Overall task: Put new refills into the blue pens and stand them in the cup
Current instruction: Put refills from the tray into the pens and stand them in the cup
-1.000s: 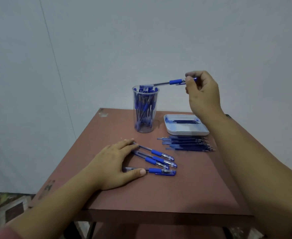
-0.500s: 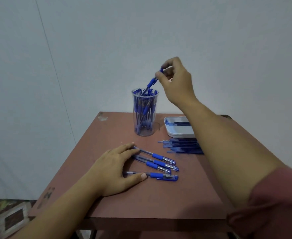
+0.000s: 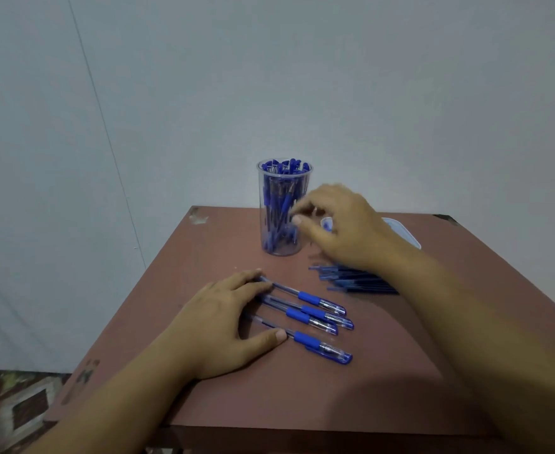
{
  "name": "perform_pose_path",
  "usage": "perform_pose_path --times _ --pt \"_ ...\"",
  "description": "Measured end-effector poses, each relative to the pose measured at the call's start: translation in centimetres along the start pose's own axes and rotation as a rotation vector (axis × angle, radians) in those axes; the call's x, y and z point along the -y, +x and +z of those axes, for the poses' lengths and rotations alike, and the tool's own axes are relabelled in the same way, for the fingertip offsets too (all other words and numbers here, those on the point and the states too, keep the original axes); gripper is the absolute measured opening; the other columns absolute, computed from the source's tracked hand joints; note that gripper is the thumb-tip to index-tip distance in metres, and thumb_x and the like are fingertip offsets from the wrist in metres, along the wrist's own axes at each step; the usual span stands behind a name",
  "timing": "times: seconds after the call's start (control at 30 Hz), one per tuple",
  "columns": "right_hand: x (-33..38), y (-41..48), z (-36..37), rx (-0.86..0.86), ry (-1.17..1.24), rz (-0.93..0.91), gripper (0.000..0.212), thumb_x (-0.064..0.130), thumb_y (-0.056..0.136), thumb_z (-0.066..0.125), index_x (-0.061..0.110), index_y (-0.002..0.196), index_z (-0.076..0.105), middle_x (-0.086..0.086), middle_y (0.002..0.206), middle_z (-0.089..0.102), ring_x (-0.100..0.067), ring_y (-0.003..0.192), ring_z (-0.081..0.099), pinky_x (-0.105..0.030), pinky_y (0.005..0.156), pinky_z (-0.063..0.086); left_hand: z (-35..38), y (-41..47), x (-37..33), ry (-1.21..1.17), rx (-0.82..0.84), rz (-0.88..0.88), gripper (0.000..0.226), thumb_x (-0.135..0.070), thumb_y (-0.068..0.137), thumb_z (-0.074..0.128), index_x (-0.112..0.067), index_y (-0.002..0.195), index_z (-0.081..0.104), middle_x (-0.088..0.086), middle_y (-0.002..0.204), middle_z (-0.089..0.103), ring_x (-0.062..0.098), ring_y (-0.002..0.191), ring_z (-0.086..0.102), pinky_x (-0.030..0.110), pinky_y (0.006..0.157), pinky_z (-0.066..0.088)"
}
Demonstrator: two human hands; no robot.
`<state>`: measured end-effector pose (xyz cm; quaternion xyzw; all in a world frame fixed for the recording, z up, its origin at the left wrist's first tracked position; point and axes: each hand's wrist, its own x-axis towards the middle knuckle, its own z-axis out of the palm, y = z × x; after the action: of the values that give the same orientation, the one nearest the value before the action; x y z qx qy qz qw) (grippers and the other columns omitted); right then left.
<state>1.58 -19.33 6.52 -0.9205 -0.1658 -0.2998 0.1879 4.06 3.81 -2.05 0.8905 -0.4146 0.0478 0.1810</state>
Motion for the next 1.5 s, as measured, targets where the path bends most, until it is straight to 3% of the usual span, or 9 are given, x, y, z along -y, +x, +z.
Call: perform_pose_path --times 0.1,0.27,0.43,0.6,0.7,0.9,1.1,1.33,1.5 --pt "-0.3 -3.9 -0.9 0.394 -0.022 0.143 0.014 0.040 0.086 0.068 0.029 0.094 0.071 0.019 0.087 0.061 0.000 0.085 0.054 -0.016 0.073 0.042 0.1 0.0 -0.1 -0.007 -0.013 0.000 0.090 -0.087 0.070 0.031 -0.040 0.147 0.033 -0.022 0.155 0.023 -0.002 0.138 0.026 0.020 0.113 0.021" --pt "-1.8 -6.8 -0.4 0.497 -0.092 0.245 0.022 0.050 0.083 0.069 0.034 0.097 0.074 0.017 0.087 0.058 0.001 0.088 0.052 -0.023 0.076 0.046 0.2 0.0 -0.2 -0.014 -0.027 -0.010 0.089 -0.086 0.071 0.032 -0.039 0.145 0.036 -0.021 0.153 0.028 0.000 0.137 0.031 0.025 0.114 0.027" --pt "-1.7 -6.8 0.3 0.471 -0.102 0.238 0.015 0.043 0.085 0.069 0.030 0.092 0.072 0.014 0.086 0.056 -0.002 0.088 0.048 -0.027 0.079 0.046 0.0 0.0 -0.5 -0.007 -0.061 0.021 0.082 -0.083 0.074 0.038 -0.036 0.142 0.043 -0.017 0.148 0.038 0.003 0.132 0.039 0.027 0.111 0.033" --pt "-1.2 -6.8 0.9 0.348 -0.023 0.274 0.009 0.037 0.092 0.062 0.031 0.099 0.062 0.020 0.083 0.054 0.007 0.080 0.049 -0.013 0.065 0.035 -0.1 0.3 -1.1 0.042 -0.141 0.089 0.071 -0.076 0.083 0.037 -0.036 0.140 0.045 -0.016 0.144 0.046 0.003 0.133 0.038 0.030 0.115 0.022" --pt "-1.0 -6.6 1.2 0.215 0.053 0.281 0.009 0.032 0.093 0.062 0.029 0.102 0.062 0.019 0.083 0.057 0.007 0.082 0.052 -0.012 0.065 0.038 -0.5 1.6 -1.4 0.055 -0.159 0.146 0.061 -0.068 0.088 0.039 -0.034 0.137 0.048 -0.015 0.135 0.054 0.003 0.125 0.047 0.035 0.114 0.027" --pt "-1.8 -6.7 1.4 0.049 0.194 0.322 0.007 0.029 0.090 0.065 0.027 0.098 0.065 -0.002 0.071 0.063 -0.016 0.064 0.054 -0.021 0.060 0.044 -1.5 4.5 -1.8 0.047 -0.166 0.177 0.055 -0.062 0.090 0.040 -0.038 0.138 0.047 -0.016 0.120 0.059 -0.004 0.099 0.052 0.015 0.087 0.039" --pt "-1.9 -6.7 1.5 0.065 0.265 0.310 0.011 0.032 0.092 0.061 0.028 0.098 0.068 0.007 0.080 0.069 -0.007 0.075 0.063 -0.017 0.066 0.049 0.2 4.6 -1.3 0.005 -0.257 0.185 0.046 -0.058 0.092 0.040 -0.048 0.136 0.048 -0.021 0.097 0.052 -0.016 0.078 0.044 0.006 0.064 0.033" --pt "-1.3 -6.7 1.3 0.101 0.412 0.335 0.011 0.036 0.087 0.066 0.035 0.097 0.070 -0.003 0.078 0.067 -0.019 0.073 0.065 -0.042 0.070 0.057 -0.1 4.7 -1.0 -0.002 -0.350 0.198 0.036 -0.044 0.095 0.044 -0.048 0.130 0.054 -0.022 0.086 0.051 -0.003 0.069 0.044 0.008 0.057 0.035" --pt "-0.8 -6.8 1.5 0.032 0.472 0.346 0.012 0.024 0.088 0.067 0.034 0.096 0.071 -0.005 0.080 0.067 -0.022 0.077 0.067 -0.031 0.068 0.060 -0.1 4.7 -1.2 -0.071 -0.372 0.184 0.034 -0.043 0.095 0.046 -0.045 0.127 0.059 -0.025 0.085 0.053 -0.002 0.072 0.050 0.008 0.060 0.038"
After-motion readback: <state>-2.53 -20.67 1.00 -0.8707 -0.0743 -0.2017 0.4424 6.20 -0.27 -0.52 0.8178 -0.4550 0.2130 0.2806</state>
